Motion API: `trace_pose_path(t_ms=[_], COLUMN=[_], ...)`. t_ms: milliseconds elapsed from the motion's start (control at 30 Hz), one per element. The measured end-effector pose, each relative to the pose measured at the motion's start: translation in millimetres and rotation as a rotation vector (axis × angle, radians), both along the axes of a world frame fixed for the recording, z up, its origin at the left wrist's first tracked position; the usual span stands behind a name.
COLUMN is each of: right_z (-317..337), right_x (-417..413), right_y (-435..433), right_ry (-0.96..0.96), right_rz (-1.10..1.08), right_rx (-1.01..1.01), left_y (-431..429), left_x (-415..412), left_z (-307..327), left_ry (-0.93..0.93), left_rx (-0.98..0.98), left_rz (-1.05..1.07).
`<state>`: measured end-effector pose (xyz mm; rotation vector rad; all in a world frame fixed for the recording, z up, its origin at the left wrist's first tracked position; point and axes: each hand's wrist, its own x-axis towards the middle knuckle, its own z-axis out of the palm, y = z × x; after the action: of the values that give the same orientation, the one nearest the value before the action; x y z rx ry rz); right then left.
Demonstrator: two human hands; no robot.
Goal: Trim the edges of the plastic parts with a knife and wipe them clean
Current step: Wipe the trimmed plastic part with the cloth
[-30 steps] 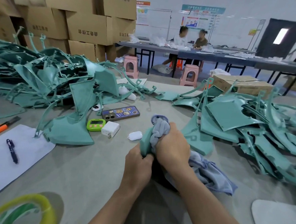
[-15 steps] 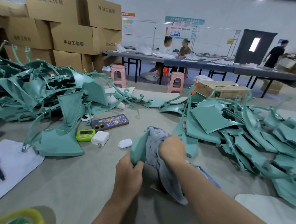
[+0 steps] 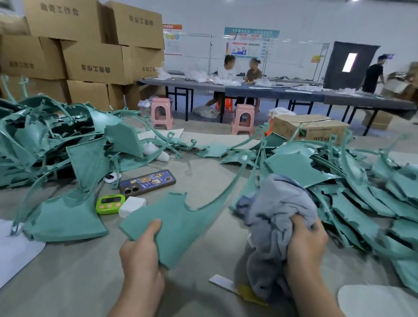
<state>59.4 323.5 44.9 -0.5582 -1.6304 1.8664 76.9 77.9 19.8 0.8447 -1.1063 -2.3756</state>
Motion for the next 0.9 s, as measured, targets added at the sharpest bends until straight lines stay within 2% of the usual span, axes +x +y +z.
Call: trace_pose_path(t_ms=[33, 67, 100, 133, 167, 233, 300, 333, 400, 467, 500, 567, 900], right_z=[-1, -1, 4, 9, 12, 20, 26, 31, 28, 30, 31, 33, 24], right_x=[1, 3, 6, 10, 14, 27, 45, 51, 53, 55, 55, 56, 65], right_y=[5, 10, 13, 14, 13, -1, -19, -28, -36, -33, -28, -24, -36], right_ry=[-0.032, -0.082, -0.158, -0.148, -0.055, 0.159, 0.223, 0.132, -0.278, -0.615, -0.712, -0.789, -0.784], right_rz=[-0.023, -0.055, -0.101, -0.149, -0.175, -0.091, 0.157, 0.351, 0.692, 0.764, 0.751, 0.748, 0.898], right_rx=[0.072, 0.237, 0.477, 0.733, 0.933, 1.087, 1.135, 1.159, 1.33, 1.569, 1.607, 1.537, 1.575], left_y=[-3, -6, -8, -10, -11, -10, -11, -12, -14, -15, -16, -15, -9], left_x=[1, 3, 4, 5, 7, 8, 7, 7, 7, 6, 6, 6, 5], left_z=[2, 3, 5, 7, 8, 9, 10, 10, 10, 9, 9, 11, 16], left_ry=[-0.013, -0.026, -0.03, -0.022, -0.016, -0.015, -0.018, -0.022, -0.024, -0.01, -0.002, 0.009, -0.016], left_rx=[0.026, 0.049, 0.07, 0.09, 0.104, 0.106, 0.093, 0.091, 0.098, 0.088, 0.087, 0.104, 0.214], left_rz=[0.005, 0.0, -0.013, -0.031, -0.051, -0.078, -0.085, -0.089, -0.092, -0.071, -0.057, -0.057, -0.071])
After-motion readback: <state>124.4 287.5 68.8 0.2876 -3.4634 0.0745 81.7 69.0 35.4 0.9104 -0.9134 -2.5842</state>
